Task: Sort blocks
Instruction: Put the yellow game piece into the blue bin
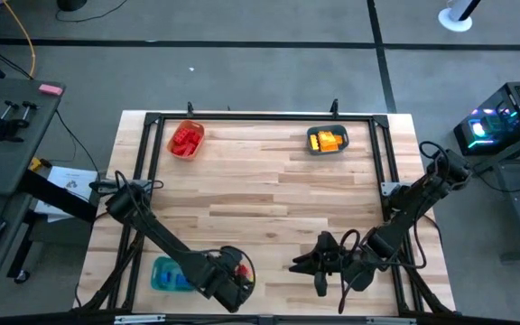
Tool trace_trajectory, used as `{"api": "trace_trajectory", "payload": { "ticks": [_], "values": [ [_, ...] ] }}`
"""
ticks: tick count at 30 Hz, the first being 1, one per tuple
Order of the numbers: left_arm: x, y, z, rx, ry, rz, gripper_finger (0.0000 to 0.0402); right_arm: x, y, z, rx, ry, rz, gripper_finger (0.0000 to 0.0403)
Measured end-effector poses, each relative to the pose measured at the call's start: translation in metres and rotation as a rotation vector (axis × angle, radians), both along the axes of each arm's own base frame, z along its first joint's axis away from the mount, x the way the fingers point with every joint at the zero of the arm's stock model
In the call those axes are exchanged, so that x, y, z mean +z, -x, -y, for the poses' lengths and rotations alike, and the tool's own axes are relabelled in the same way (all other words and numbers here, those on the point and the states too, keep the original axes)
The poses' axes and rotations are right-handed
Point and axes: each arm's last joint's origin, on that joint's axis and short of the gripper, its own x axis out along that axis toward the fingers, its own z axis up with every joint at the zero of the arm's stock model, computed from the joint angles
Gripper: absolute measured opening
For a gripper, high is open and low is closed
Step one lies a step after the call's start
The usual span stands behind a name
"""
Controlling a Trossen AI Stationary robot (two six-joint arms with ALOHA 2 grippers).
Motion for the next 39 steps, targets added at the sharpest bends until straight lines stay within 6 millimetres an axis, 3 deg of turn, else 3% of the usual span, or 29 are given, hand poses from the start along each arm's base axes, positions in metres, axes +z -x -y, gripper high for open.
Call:
{"api": "trace_trajectory", "payload": {
  "ticks": [6,16,26,30,33,37,39],
  "values": [
    [-0.02,0.002,0.004,0.069,-0.009,-0.061,0.0237,0.0,0.0,0.0,0.0,0.0,-0.001,0.0],
    [-0.022,0.001,0.004,0.082,-0.017,-0.056,0.0237,-0.001,0.001,0.001,-0.007,-0.004,-0.013,0.0],
    [-0.045,-0.002,0.008,0.087,-0.025,-0.106,0.0237,-0.002,0.001,0.001,-0.008,0.001,-0.018,0.0],
    [-0.048,-0.003,0.007,0.015,-0.043,-0.118,0.0233,-0.002,0.001,0.001,-0.008,0.001,-0.018,0.0],
    [-0.044,-0.004,0.005,-0.075,-0.048,-0.132,0.0197,-0.002,0.001,0.001,-0.009,-0.002,-0.018,0.0],
    [-0.032,-0.005,0.0,-0.195,-0.061,-0.125,0.0091,0.002,-0.001,0.0,-0.02,-0.064,0.013,0.0],
    [-0.017,-0.002,-0.007,-0.247,-0.096,-0.126,0.0092,0.006,-0.001,-0.003,-0.01,-0.094,0.053,0.0]
  ]
}}
